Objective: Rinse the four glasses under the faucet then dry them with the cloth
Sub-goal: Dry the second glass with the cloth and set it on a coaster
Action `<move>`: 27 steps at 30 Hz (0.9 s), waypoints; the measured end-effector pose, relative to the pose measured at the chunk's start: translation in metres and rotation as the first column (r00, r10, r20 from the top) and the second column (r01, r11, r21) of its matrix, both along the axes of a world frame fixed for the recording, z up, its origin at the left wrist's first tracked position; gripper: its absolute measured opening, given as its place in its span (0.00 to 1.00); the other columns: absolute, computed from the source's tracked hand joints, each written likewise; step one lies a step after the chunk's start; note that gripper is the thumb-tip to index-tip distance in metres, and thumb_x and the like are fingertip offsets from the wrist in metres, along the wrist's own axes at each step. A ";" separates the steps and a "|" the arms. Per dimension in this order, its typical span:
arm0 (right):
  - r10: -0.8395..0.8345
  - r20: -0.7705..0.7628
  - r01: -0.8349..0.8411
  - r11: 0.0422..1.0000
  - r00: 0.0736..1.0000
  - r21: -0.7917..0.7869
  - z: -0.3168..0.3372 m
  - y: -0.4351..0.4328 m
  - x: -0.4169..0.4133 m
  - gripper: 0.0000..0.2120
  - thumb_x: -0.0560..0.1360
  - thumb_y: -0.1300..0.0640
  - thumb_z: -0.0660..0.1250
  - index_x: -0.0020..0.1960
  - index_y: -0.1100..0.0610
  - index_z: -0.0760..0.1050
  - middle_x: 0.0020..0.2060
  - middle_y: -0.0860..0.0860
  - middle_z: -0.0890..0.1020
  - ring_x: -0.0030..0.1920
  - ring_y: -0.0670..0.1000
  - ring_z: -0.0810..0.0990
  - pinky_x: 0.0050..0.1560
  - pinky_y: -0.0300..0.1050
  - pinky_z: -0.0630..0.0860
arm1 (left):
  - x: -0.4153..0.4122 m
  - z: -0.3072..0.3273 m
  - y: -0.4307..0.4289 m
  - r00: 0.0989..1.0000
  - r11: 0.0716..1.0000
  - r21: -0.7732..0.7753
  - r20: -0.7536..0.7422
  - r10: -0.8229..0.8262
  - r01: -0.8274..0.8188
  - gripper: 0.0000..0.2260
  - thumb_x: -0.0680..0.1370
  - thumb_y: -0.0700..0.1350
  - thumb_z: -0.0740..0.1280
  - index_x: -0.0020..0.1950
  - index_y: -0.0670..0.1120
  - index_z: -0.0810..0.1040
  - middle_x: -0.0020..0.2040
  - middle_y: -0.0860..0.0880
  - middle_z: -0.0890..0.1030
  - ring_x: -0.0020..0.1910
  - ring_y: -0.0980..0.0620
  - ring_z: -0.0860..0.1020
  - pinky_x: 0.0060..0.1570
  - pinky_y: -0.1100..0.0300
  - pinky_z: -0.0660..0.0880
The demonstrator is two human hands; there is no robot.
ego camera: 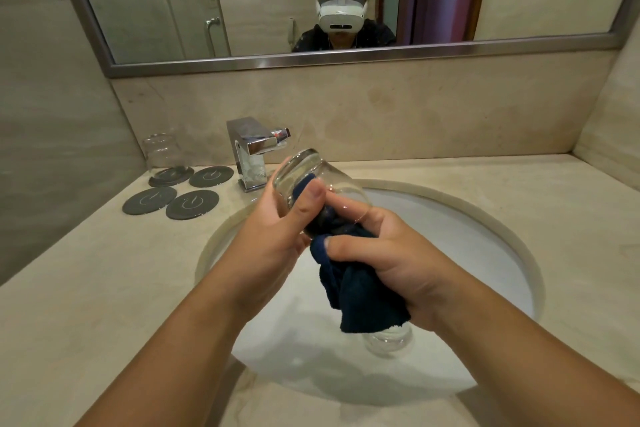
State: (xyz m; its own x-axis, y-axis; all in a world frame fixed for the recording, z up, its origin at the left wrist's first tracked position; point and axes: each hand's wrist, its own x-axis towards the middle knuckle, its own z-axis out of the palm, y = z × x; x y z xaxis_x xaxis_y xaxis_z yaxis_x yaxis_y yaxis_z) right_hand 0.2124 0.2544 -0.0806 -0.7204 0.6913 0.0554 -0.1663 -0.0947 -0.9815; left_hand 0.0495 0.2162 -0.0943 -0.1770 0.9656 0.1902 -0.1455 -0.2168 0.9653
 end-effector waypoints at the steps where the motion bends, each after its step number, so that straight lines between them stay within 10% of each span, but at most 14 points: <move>1: 0.012 -0.021 -0.013 0.999 1.000 -0.031 0.000 0.000 0.000 0.25 0.68 0.61 0.72 0.57 0.35 0.87 0.49 0.47 0.89 0.42 0.48 0.86 0.44 0.39 0.81 | -0.001 -0.001 -0.001 1.000 1.000 0.007 0.005 -0.021 0.021 0.46 0.66 0.64 0.82 0.75 0.43 0.70 0.67 0.39 0.83 0.68 0.42 0.82 0.68 0.46 0.79; 8: 0.025 -0.175 -0.075 0.956 0.984 -0.283 0.002 0.002 0.005 0.24 0.71 0.67 0.71 0.61 0.46 0.86 0.42 0.55 0.86 0.31 0.52 0.82 0.31 0.43 0.80 | -0.004 0.002 -0.004 0.993 0.993 0.053 0.049 -0.106 0.104 0.38 0.75 0.57 0.79 0.79 0.42 0.69 0.74 0.39 0.78 0.75 0.40 0.76 0.66 0.53 0.79; 16: -0.055 -0.014 0.056 0.998 0.998 0.018 -0.003 -0.002 -0.004 0.24 0.70 0.62 0.74 0.60 0.39 0.86 0.52 0.48 0.89 0.48 0.49 0.87 0.49 0.40 0.82 | 0.002 0.001 -0.001 0.997 1.000 0.005 -0.073 0.002 -0.002 0.49 0.62 0.73 0.79 0.79 0.60 0.69 0.70 0.43 0.82 0.69 0.47 0.82 0.72 0.43 0.74; 21: 0.003 -0.131 -0.024 0.987 0.991 -0.159 -0.002 -0.001 -0.003 0.24 0.69 0.62 0.71 0.62 0.45 0.86 0.46 0.52 0.86 0.36 0.49 0.83 0.38 0.42 0.80 | -0.005 0.001 -0.001 0.996 0.999 -0.013 -0.086 -0.032 0.031 0.42 0.73 0.62 0.78 0.80 0.42 0.69 0.69 0.38 0.82 0.70 0.41 0.80 0.75 0.40 0.71; 27: -0.007 -0.190 -0.035 0.975 0.982 -0.219 -0.002 0.005 -0.001 0.23 0.68 0.63 0.72 0.59 0.44 0.87 0.46 0.52 0.87 0.35 0.50 0.83 0.38 0.42 0.80 | -0.004 0.002 -0.001 0.997 0.997 -0.005 0.013 -0.077 0.077 0.29 0.80 0.48 0.69 0.80 0.46 0.68 0.73 0.40 0.79 0.73 0.41 0.78 0.71 0.47 0.76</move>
State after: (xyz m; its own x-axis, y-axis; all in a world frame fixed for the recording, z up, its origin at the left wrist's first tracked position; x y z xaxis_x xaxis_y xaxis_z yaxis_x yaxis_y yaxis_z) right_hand 0.2116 0.2591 -0.0825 -0.7211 0.6917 0.0389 -0.3436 -0.3083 -0.8871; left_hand 0.0455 0.2153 -0.0918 -0.1048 0.9775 0.1833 -0.1743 -0.1995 0.9643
